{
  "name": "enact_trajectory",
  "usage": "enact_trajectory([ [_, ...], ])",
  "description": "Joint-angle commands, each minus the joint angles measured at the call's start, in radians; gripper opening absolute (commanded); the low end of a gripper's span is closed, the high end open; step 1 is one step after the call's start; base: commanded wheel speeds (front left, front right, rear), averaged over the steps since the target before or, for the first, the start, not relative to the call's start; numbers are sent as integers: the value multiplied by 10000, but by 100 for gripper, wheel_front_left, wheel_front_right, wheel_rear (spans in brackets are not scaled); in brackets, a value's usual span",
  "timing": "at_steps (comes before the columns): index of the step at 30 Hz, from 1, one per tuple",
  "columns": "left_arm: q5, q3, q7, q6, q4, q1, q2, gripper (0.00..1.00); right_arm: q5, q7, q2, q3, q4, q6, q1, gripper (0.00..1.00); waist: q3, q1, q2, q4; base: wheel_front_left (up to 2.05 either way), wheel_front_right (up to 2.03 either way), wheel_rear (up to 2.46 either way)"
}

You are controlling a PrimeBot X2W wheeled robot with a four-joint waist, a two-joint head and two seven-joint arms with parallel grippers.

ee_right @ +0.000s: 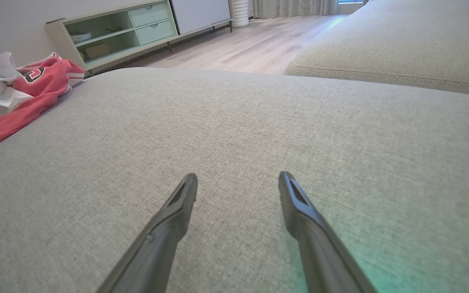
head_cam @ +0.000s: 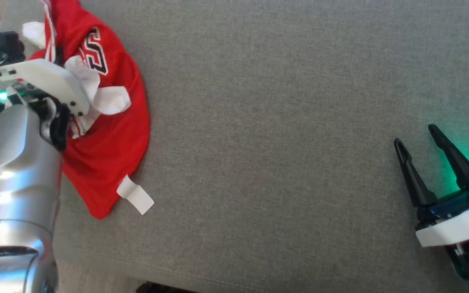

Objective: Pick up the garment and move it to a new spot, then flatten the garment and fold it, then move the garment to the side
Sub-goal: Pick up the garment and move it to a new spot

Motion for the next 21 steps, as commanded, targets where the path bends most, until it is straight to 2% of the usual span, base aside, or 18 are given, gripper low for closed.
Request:
enact_trajectory([
  [1,40,127,-379,-38,-196,-449,720,0,-49,-19,-27,159,-105,-9,120,100,-257,-1,1,-3,0,0,0],
  [6,-203,-68,-1251,-376,-484,-1044,764,0,10,-132,431,409,200,-9,-65,100,-1119,-1,1,-245,0,0,0],
  [9,-268,-528,-1516,-457,-918,-1204,790,0,146,-194,900,499,505,-9,-133,100,-1801,-1,1,-551,0,0,0],
  [12,-742,-1453,-1526,-469,-1814,-1159,861,0,277,-227,1381,647,752,-9,-203,100,-2503,-1,1,-1041,0,0,0],
  [17,-1978,-2917,-1068,-473,-3904,-725,1514,0,323,-239,2014,574,747,-9,-121,100,-3467,-1,1,-2055,0,0,0],
  [21,-2745,-3563,-524,-473,-5594,-301,2098,0,281,-240,2417,405,693,-9,8,100,-3911,-1,1,-3016,0,0,0],
])
